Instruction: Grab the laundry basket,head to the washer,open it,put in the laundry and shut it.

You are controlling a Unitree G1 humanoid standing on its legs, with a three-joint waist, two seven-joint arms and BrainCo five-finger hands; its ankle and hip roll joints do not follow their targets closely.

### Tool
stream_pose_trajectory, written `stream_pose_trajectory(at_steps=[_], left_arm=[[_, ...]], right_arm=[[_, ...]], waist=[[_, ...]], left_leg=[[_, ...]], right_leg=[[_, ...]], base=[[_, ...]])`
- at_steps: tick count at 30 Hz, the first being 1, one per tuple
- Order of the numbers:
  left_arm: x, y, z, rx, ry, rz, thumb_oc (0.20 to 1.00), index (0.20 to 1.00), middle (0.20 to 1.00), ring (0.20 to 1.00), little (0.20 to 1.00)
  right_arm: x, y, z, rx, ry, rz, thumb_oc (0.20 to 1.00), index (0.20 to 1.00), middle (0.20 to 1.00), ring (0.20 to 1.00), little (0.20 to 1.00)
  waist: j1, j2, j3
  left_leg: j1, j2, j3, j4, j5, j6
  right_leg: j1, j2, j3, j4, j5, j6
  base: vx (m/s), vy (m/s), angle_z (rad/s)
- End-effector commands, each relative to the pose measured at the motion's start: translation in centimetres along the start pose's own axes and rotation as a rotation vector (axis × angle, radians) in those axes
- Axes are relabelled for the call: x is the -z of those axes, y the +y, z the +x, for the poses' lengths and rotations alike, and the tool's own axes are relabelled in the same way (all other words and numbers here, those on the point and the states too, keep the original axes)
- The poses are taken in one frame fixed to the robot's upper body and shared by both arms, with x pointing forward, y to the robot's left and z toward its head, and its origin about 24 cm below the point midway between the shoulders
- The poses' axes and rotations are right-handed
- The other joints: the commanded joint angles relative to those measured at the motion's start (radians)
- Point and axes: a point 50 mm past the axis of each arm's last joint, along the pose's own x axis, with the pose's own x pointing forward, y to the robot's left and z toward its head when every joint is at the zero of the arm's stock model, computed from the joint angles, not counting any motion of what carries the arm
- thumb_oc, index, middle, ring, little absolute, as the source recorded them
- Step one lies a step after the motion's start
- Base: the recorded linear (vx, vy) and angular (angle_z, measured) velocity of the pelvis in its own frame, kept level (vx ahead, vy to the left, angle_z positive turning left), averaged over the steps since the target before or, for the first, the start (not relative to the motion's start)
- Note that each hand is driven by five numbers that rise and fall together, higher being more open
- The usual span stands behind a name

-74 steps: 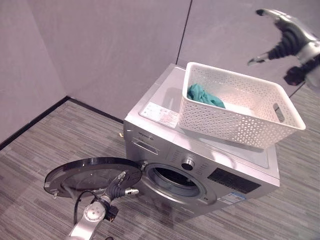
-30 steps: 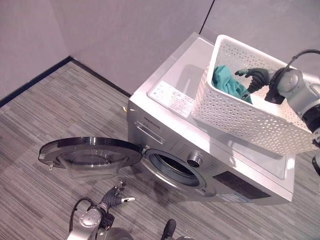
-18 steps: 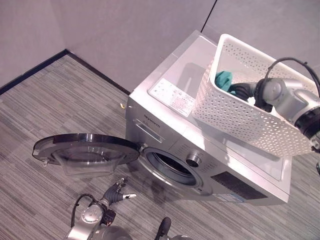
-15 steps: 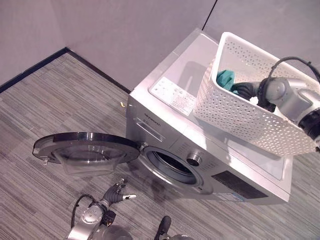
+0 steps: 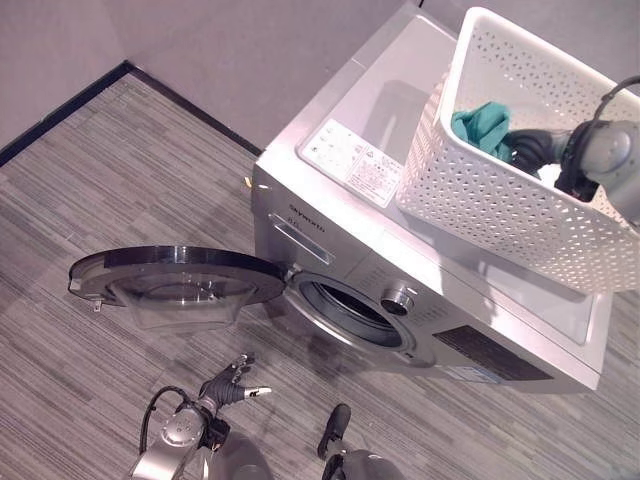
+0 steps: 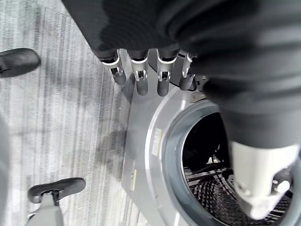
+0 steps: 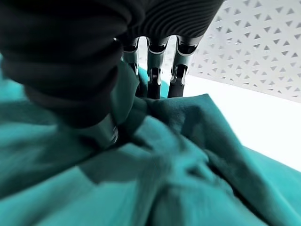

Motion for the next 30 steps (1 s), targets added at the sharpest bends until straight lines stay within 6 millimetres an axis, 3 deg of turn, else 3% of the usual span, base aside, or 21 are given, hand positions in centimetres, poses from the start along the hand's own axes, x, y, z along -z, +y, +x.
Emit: stream_pose_trajectory(at_steps=[1,2,6,8,15,22,26,30], left_arm=[[-2.9,-0.7,1.0,0.042,-0.12,0.023,1.0,1.0,1.0,1.0,1.0],[-2.9,-0.6,1.0,0.042,-0.12,0.023,1.0,1.0,1.0,1.0,1.0],[-1.6,-0.6,0.9,0.025,-0.076,-0.002,1.0,1.0,1.0,1.0,1.0],[-1.4,-0.5,0.9,0.022,-0.071,-0.006,1.0,1.0,1.0,1.0,1.0],[0.5,-0.1,0.5,0.002,-0.004,-0.021,1.0,1.0,1.0,1.0,1.0],[1.1,0.3,0.4,-0.021,0.018,-0.012,1.0,1.0,1.0,1.0,1.0],[1.1,0.4,0.4,-0.021,0.017,-0.011,1.0,1.0,1.0,1.0,1.0],[1.5,0.7,0.4,-0.051,0.03,0.004,1.0,1.0,1.0,1.0,1.0]], right_arm=[[2.3,6.0,1.6,-0.25,0.086,-0.004,0.2,0.2,0.2,0.2,0.2],[2.4,6.0,1.6,-0.25,0.086,-0.003,0.2,0.2,0.2,0.2,0.2],[3.3,2.4,0.2,-0.003,-0.005,0.256,0.2,0.2,0.2,0.2,0.2],[3.7,1.6,-0.3,0.051,-0.02,0.316,0.2,0.2,0.2,0.2,0.2],[7.3,-2.9,-4.0,0.395,-0.085,0.649,0.2,0.2,0.2,0.2,0.2],[7.8,-5.3,-5.7,0.624,-0.19,0.815,0.2,0.2,0.2,0.2,0.2],[7.9,-5.3,-5.7,0.625,-0.19,0.816,0.2,0.2,0.2,0.2,0.2],[6.9,-7.6,-6.9,0.895,-0.34,0.95,0.2,0.2,0.2,0.2,0.2]], waist=[[0.003,0.006,0.021],[0.003,0.005,0.021],[-0.006,0.007,-0.012],[-0.006,0.007,-0.017],[-0.008,0.003,-0.075],[-0.011,0.0,-0.109],[-0.013,-0.004,-0.11],[-0.009,0.005,-0.134]], left_leg=[[0.06,0.046,0.042,0.098,0.035,0.045],[0.06,0.046,0.043,0.098,0.035,0.045],[0.089,0.044,0.051,0.091,0.011,0.049],[0.097,0.041,0.054,0.089,0.005,0.05],[0.16,0.028,0.074,0.067,-0.027,0.051],[0.199,0.02,0.085,0.062,-0.048,0.052],[0.195,0.015,0.084,0.06,-0.043,0.054],[0.233,0.006,0.096,0.055,-0.068,0.057]], right_leg=[[0.002,-0.025,0.018,0.0,-0.024,0.052],[0.002,-0.025,0.018,0.0,-0.024,0.052],[0.024,-0.031,0.021,0.0,-0.024,0.058],[0.029,-0.034,0.023,0.0,-0.023,0.061],[0.068,-0.05,0.025,0.0,-0.024,0.073],[0.097,-0.054,0.032,0.0,-0.025,0.079],[0.093,-0.059,0.032,0.0,-0.023,0.079],[0.116,-0.064,0.038,0.0,-0.022,0.087]], base=[[0.0,0.0,0.0],[0.0,0.0,0.0],[0.0,0.0,0.0],[0.0,0.0,0.0],[0.02,0.03,0.01],[0.01,0.002,-0.01],[0.0,0.0,0.0],[0.01,0.02,-0.03]])
